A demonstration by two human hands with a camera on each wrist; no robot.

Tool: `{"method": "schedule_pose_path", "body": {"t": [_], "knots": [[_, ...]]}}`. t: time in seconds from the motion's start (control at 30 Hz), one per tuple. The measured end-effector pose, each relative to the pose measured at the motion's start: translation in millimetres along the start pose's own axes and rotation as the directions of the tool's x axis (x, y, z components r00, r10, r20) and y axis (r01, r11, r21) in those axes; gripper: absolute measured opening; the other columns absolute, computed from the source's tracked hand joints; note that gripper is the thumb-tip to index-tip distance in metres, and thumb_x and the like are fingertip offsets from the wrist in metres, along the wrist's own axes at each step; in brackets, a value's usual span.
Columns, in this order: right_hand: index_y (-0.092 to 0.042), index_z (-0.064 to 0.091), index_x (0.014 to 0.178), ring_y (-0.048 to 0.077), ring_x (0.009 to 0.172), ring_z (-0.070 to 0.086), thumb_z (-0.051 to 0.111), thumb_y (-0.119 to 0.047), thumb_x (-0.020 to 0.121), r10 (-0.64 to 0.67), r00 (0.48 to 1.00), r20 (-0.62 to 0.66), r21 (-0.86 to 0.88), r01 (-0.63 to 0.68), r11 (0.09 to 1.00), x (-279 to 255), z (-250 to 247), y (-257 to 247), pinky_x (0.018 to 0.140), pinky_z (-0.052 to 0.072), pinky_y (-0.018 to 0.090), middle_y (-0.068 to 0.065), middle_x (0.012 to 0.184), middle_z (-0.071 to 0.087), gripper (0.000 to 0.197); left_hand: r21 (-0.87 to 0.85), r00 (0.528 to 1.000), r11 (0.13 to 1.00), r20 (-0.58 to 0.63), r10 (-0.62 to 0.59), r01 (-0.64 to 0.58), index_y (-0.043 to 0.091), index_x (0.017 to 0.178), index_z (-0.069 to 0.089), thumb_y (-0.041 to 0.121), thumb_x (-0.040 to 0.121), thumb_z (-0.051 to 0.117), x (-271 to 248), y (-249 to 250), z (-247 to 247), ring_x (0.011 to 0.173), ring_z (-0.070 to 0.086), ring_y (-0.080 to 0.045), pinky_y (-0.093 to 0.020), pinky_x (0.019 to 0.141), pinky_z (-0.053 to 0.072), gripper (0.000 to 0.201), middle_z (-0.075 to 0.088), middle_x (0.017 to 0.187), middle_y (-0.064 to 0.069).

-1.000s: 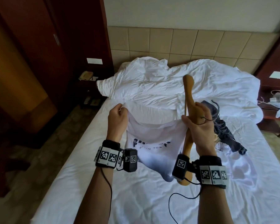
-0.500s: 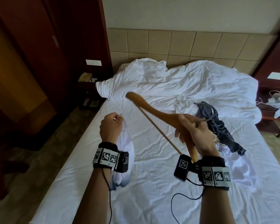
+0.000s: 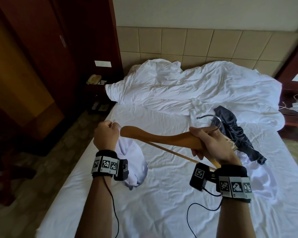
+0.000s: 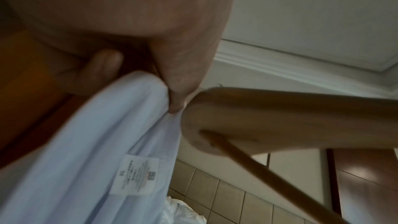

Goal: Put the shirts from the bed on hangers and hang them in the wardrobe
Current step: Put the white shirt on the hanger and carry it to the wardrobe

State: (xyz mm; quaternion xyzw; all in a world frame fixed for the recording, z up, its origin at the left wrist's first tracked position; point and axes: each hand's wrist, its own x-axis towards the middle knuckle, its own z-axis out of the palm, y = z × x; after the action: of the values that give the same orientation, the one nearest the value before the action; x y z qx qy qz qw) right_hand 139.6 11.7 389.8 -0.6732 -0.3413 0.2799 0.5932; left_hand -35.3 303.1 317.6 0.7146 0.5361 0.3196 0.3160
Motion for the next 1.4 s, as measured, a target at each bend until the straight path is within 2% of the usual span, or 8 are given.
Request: {"method": "schedule_pose_path", "body": {"t": [0.13,0.33,0.53,0.77,1.03,1.2,1.3,1.4], "knots": [[-0.016,0.081,0.07,0.033,0.043,0.052,0.062,-0.03,0.105,-0.004,0.999,0.037,-0.005,0.005,1.0,5.8,7.3,-1.2,0.051,0.043,0.033,0.033,0.06,0.062,0.042,0.007,0.992,0.994,0.058,0.108,-0.109,0.011,0.068,0.055,0.02,0.089,0.061,-9.5,17.8,1.9,0.064,0.056,-0.028,-0.033,0.06,0.04,0.023,0.057,0.063,-0.005],[-0.013,0.076,0.099,0.062,0.053,0.054,0.063,-0.031,0.106,-0.029,0.999,-0.015,0.02,0.03,0.999,21.3,28.0,1.5,0.051,0.046,0.041,0.032,0.065,0.065,0.024,-0.079,0.923,0.938,0.166,0.347,-0.339,0.015,0.063,0.043,0.014,0.087,0.062,-32.2,53.2,10.4,0.05,0.041,-0.013,-0.032,0.052,0.033,0.03,0.044,0.053,0.004],[-0.014,0.066,0.129,0.035,0.053,0.057,0.057,-0.026,0.109,-0.051,0.993,-0.103,0.13,0.064,0.99,29.8,50.0,3.2,0.044,0.045,0.034,0.014,0.086,0.079,0.025,-0.276,0.777,0.814,0.257,0.574,-0.51,0.014,0.066,0.045,0.02,0.093,0.065,-62.2,94.2,13.4,0.055,0.045,-0.021,-0.037,0.055,0.04,0.034,0.045,0.056,-0.002],[-0.008,0.08,0.086,0.032,0.046,0.051,0.053,-0.033,0.11,-0.08,0.971,-0.226,0.176,0.121,0.977,30.3,48.6,11.4,0.049,0.041,0.036,0.031,0.062,0.061,0.044,-0.297,0.627,0.718,0.351,0.695,-0.63,0.025,0.089,0.062,0.036,0.094,0.07,-61.6,104.4,-12.3,0.069,0.061,-0.015,-0.038,0.063,0.053,0.015,0.065,0.077,0.008],[0.018,0.056,0.085,0.037,0.051,0.05,0.059,-0.025,0.107,-0.073,0.956,-0.286,0.309,0.164,0.937,28.8,36.4,16.8,0.048,0.038,0.037,0.036,0.064,0.055,0.048,0.1,0.668,0.661,0.053,0.742,-0.743,0.015,0.123,0.071,0.027,0.102,0.057,-26.3,82.0,-18.9,0.128,0.056,-0.017,-0.042,0.104,0.046,0.028,0.068,0.129,0.001],[0.003,0.041,0.073,0.04,0.05,0.05,0.063,-0.024,0.104,-0.072,0.95,-0.303,0.319,0.172,0.932,33.1,43.7,16.8,0.047,0.038,0.04,0.031,0.059,0.054,0.047,-0.074,0.651,0.656,0.084,0.755,-0.751,0.012,0.11,0.078,0.026,0.1,0.062,-36.9,91.5,-18.3,0.107,0.069,-0.01,-0.036,0.098,0.054,0.023,0.076,0.11,0.003],[0.005,0.04,0.074,0.038,0.05,0.051,0.064,-0.023,0.104,-0.064,0.945,-0.321,0.337,0.177,0.925,36.7,52.8,16.5,0.046,0.037,0.037,0.03,0.058,0.053,0.048,-0.266,0.631,0.652,0.171,0.756,-0.709,0.014,0.103,0.079,0.024,0.099,0.068,-60.2,106.3,-20.5,0.094,0.069,-0.001,-0.01,0.1,0.04,0.016,0.077,0.099,0.011],[0.01,0.04,0.076,0.037,0.05,0.051,0.065,-0.027,0.102,-0.07,0.942,-0.328,0.362,0.194,0.912,39.2,59.2,19.3,0.046,0.037,0.035,0.028,0.059,0.053,0.051,-0.443,0.598,0.633,0.237,0.766,-0.635,0.011,0.107,0.078,0.02,0.101,0.067,-72.1,115.4,-20.2,0.099,0.072,-0.005,-0.019,0.092,0.051,0.016,0.078,0.1,0.009]]}}
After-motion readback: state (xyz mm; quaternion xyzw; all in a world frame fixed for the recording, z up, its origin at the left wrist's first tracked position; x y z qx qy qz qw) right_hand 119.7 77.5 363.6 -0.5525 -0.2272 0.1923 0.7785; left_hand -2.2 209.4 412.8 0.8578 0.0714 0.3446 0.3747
